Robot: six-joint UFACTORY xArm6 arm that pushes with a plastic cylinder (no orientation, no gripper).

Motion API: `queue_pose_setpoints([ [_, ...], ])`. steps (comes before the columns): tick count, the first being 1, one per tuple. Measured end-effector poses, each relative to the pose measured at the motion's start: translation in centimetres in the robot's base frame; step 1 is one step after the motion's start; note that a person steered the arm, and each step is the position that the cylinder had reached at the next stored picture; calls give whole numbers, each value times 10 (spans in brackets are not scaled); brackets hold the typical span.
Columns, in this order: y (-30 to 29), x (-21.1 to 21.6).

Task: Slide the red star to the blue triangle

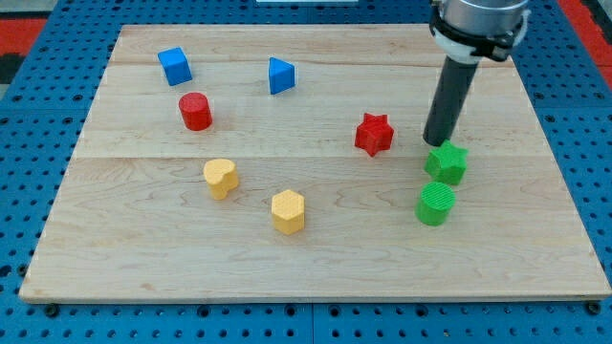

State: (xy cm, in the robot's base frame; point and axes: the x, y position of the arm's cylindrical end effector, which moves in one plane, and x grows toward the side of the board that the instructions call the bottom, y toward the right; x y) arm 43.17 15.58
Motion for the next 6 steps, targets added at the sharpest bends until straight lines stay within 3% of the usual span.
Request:
queue_pose_setpoints([
  [1, -21, 32],
  [3, -83, -2],
  [5, -12, -34],
  [6, -99, -50],
])
